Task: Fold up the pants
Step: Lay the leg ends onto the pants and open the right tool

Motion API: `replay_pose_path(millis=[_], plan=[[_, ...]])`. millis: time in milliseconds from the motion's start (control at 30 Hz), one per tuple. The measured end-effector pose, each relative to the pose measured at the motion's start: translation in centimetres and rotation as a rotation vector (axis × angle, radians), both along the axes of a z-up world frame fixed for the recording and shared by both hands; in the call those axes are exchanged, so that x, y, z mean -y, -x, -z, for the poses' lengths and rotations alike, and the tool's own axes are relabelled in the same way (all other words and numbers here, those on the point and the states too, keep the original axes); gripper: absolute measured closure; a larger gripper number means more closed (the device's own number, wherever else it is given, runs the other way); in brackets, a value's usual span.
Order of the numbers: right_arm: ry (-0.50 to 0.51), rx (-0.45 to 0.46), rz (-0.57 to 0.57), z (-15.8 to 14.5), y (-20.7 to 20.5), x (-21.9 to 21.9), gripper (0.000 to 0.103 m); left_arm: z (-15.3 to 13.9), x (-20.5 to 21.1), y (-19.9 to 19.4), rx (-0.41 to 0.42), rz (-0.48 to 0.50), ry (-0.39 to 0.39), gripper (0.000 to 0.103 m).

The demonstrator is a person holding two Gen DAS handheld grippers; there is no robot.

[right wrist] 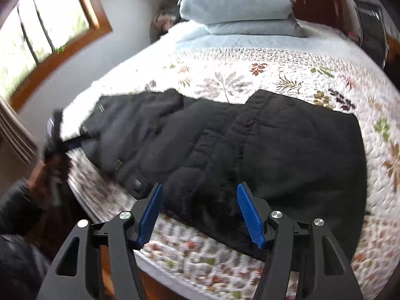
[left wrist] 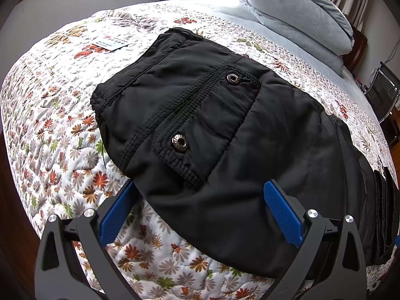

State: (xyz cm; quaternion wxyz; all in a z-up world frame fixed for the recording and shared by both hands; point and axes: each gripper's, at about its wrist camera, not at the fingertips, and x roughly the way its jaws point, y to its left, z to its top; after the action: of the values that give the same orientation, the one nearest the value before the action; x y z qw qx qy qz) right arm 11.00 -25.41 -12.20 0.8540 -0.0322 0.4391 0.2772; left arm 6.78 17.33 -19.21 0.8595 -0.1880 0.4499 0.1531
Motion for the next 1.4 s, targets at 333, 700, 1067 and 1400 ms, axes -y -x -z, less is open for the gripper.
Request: replay_pose_path(millis=[333, 700, 1067, 1400], plan=[[0.049, -0.020, 0.031, 1.9, -0.7, -0.5, 0.081, 0.1, 0.1, 0.1, 0.000, -0.003, 0.001, 0.002], [0.012, 0.007, -0.047, 0.4, 0.0, -1.2, 0.085, 0.1, 0.0, 0.0, 0.000, -0.002, 0.000, 0.002], [0.004, -0.077, -0.045, 3.5, -0.6, -1.5, 0.083, 0.1, -0.2, 0.2, -0.001, -0.006, 0.004, 0.002], [-0.118, -0.062, -0.051, 0.3, 0.4, 0.0, 0.059, -0.8, -1.8, 0.9, -0.005, -0.003, 0.066, 0.003]])
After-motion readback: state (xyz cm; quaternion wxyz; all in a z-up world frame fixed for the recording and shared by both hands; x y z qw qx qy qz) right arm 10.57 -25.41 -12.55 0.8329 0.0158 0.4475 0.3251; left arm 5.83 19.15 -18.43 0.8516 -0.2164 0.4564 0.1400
